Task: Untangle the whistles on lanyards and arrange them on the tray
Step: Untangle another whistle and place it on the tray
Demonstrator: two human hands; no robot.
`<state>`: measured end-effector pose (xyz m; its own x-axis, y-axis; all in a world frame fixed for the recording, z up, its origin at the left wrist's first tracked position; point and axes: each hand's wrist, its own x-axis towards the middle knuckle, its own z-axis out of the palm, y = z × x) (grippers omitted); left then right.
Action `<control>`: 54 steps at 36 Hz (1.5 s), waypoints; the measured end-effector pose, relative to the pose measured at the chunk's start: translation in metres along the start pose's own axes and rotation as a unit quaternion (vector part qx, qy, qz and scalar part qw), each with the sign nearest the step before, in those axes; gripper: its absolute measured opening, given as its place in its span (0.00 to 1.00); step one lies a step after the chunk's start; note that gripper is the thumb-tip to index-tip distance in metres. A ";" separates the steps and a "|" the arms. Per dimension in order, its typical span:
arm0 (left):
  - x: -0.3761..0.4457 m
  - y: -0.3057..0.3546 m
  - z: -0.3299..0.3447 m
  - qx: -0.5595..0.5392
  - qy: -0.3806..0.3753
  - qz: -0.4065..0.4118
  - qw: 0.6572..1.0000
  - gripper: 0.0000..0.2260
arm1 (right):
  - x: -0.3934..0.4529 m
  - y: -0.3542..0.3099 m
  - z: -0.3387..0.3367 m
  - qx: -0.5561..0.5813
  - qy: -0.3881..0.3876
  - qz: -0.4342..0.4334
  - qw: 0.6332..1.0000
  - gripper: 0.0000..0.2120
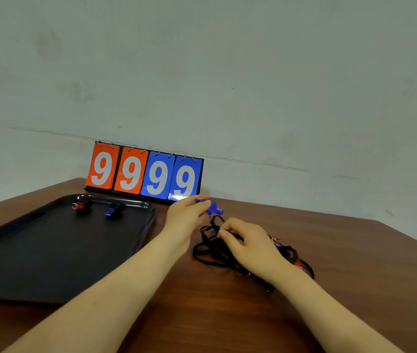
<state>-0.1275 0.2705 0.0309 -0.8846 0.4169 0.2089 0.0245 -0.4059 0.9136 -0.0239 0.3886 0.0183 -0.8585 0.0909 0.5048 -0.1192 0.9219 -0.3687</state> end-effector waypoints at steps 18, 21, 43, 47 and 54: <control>-0.008 0.006 0.003 0.212 -0.158 0.043 0.963 0.08 | 0.008 0.011 -0.017 0.215 0.208 0.098 0.949 0.09; -0.010 0.008 0.002 0.231 -0.172 0.042 0.957 0.07 | 0.007 0.011 -0.016 0.205 0.183 0.105 0.956 0.09; -0.010 0.002 0.005 0.139 -0.079 0.097 0.982 0.09 | 0.004 0.011 0.001 0.053 0.016 -0.011 0.998 0.14; -0.008 -0.001 0.003 0.215 -0.065 0.136 0.965 0.11 | 0.003 0.009 -0.003 0.003 -0.018 -0.010 1.000 0.13; -0.005 -0.001 -0.003 0.339 -0.083 0.163 0.923 0.10 | -0.002 -0.005 -0.020 0.177 0.032 0.024 0.983 0.14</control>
<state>-0.1248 0.2669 0.0278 -0.6971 0.5040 0.5099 0.6118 0.0474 0.7896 -0.0117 0.3915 0.0352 -0.8355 0.1647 0.5242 -0.2558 0.7277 -0.6364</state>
